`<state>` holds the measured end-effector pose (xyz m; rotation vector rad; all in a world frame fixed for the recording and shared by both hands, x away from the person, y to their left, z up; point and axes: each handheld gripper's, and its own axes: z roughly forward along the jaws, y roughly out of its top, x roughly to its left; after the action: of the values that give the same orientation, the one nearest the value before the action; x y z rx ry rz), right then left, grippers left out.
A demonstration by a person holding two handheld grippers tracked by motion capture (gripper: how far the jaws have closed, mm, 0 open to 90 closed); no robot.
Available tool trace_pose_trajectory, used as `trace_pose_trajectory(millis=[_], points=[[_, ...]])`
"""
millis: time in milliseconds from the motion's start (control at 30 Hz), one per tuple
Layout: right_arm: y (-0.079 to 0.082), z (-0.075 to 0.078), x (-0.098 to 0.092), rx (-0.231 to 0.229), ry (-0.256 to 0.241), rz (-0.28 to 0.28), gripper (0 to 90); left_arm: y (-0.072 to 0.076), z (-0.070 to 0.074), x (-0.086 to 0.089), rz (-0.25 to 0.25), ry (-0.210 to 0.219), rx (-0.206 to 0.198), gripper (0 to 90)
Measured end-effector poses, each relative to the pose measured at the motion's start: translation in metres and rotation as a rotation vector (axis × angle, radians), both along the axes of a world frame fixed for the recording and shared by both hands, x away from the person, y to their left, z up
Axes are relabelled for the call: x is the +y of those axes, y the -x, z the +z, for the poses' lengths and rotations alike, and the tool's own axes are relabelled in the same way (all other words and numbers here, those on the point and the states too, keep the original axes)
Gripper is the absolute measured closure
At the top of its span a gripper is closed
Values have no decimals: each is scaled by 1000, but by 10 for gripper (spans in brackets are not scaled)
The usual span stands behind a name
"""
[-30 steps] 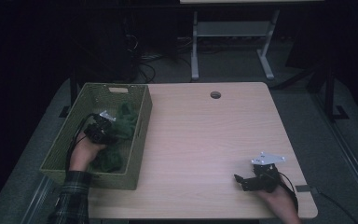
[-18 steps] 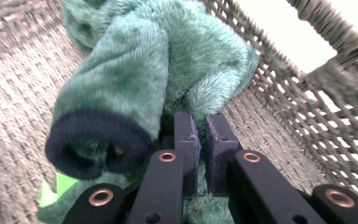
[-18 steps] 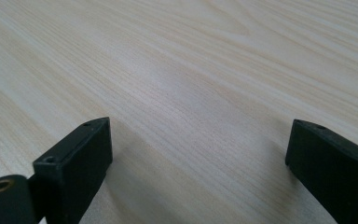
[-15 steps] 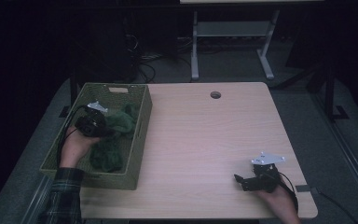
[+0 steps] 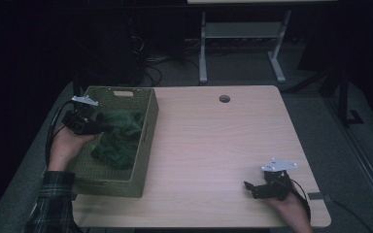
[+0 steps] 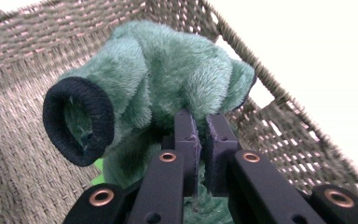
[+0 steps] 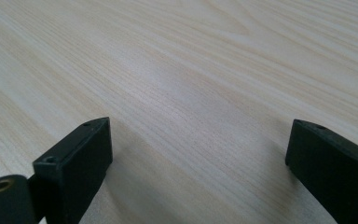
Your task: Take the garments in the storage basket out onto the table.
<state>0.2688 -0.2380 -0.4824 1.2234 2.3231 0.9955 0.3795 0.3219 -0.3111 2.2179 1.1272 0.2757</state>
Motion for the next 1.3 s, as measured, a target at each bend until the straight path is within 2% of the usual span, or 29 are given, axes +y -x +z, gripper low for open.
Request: trace_pose_trajectory(millis=[100, 500, 667, 700, 733, 867, 900, 967, 1133, 1300], points=[[0, 0, 0, -1, 1, 1, 69, 1, 6, 0, 6, 8, -12, 851], [0, 0, 0, 0, -1, -1, 70, 7, 59, -1, 2, 16, -113, 853], [0, 0, 0, 0, 0, -1, 70, 9, 79, -7, -6, 21, -151, 854], [0, 0, 0, 0, 0, -1, 70, 9, 79, -7, -6, 21, -151, 854], [0, 0, 0, 0, 0, -1, 70, 10, 86, -10, -11, 21, -165, 854], [0, 0, 0, 0, 0, -3, 70, 11, 102, -17, -28, 36, -191, 857], [0, 0, 0, 0, 0, -3, 70, 11, 102, -17, -28, 36, -191, 856], [0, 0, 0, 0, 1, -3, 70, 12, 113, -23, -42, 42, -211, 856], [0, 0, 0, 4, -1, -4, 70, 14, 127, -34, -65, 64, -235, 856], [0, 0, 0, 3, -1, -4, 70, 15, 133, -44, -91, 98, -249, 856]])
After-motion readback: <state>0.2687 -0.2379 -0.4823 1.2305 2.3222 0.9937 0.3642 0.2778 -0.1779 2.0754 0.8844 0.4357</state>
